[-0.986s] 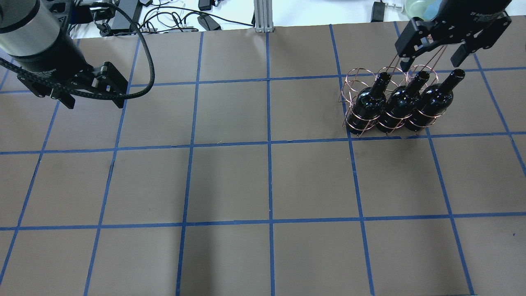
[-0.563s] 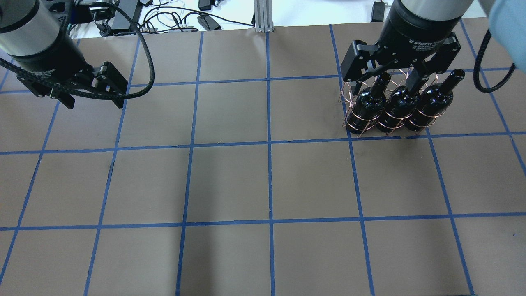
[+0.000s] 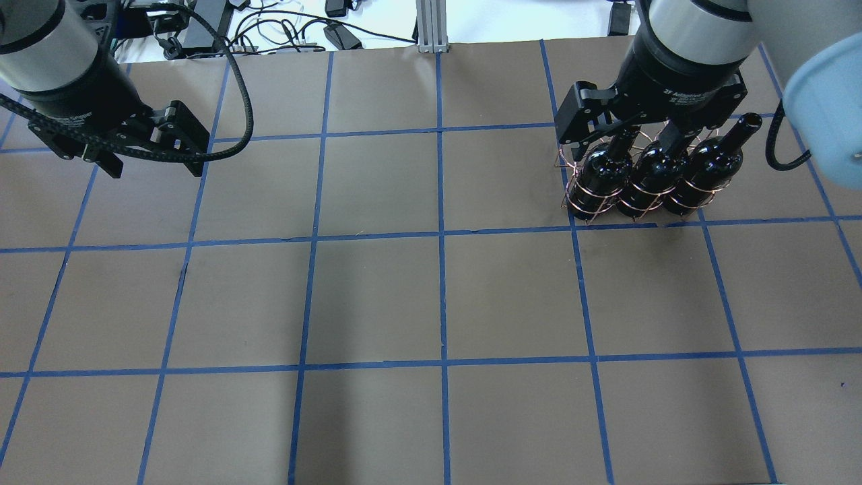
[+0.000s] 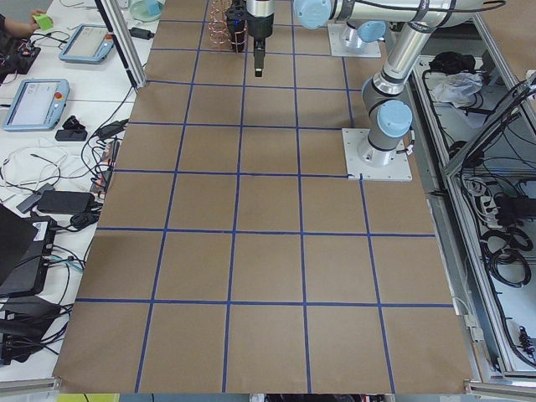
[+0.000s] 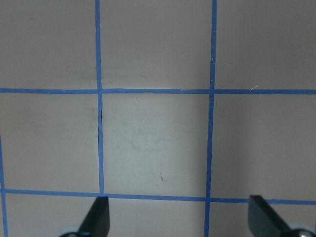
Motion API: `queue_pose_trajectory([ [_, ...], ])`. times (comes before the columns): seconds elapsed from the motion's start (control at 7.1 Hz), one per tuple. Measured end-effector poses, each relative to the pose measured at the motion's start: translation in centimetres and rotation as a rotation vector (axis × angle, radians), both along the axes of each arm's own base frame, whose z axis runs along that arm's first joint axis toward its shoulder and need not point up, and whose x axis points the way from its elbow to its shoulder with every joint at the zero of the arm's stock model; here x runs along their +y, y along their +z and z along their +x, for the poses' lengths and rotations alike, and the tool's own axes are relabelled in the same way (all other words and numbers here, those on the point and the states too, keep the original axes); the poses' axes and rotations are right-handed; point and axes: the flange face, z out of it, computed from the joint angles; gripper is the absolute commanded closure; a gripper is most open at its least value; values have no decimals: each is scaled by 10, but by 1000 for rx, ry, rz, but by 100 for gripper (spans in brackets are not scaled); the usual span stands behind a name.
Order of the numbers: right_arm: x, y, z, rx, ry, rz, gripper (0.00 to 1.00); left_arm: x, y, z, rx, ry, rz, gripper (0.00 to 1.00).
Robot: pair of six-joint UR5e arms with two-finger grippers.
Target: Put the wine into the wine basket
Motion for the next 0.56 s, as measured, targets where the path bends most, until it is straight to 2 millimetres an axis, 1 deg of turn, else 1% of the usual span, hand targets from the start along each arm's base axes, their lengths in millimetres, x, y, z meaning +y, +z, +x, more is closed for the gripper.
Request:
queue_pose_trajectory([
  [0.56, -4, 4, -7, 3, -7, -22, 0, -2, -2, -8, 51, 24, -8, 0],
])
